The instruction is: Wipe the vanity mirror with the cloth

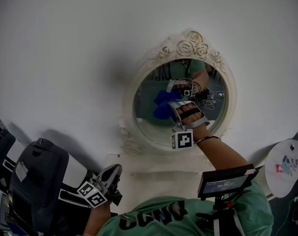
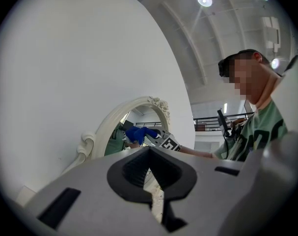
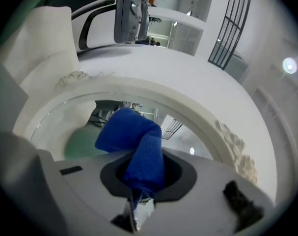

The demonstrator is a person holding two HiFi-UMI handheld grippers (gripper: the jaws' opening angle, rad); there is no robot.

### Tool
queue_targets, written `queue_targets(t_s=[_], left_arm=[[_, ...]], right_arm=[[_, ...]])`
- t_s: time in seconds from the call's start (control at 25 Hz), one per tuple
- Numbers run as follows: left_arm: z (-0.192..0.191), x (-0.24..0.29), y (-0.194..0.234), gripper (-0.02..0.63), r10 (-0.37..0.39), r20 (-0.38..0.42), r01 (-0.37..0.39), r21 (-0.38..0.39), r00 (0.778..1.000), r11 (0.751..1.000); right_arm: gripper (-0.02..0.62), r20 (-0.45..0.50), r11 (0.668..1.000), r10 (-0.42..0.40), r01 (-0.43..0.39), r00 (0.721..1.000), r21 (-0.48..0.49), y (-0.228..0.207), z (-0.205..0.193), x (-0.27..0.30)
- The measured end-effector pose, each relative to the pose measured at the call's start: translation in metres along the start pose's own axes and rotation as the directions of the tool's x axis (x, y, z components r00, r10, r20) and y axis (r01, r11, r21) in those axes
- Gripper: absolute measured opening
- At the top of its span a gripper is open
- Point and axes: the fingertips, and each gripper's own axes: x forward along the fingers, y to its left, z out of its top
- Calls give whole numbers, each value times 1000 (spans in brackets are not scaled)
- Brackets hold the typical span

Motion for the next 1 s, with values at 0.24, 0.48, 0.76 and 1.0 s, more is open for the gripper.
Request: queue_targets(t_s=[0.24,0.48,0.76,1.0], left_arm=[[5,-25,4,0,47,28,-47,9,999,999],[10,-45,10,0,90,53,-91,14,995,996],[7,-38,6,0,67,48,-68,9,997,998],[3,-19,2,0,23,22,-23,1,999,1000]], right_arm=[[52,136,1000,10,-8,991,-16,-2,98,35],[52,140,999,28,-25,990,-23,2,123,59],[52,104,997,70,-71,992,2,12,97,55],[52,-21,998,56,-57,998,-16,18,10,22]])
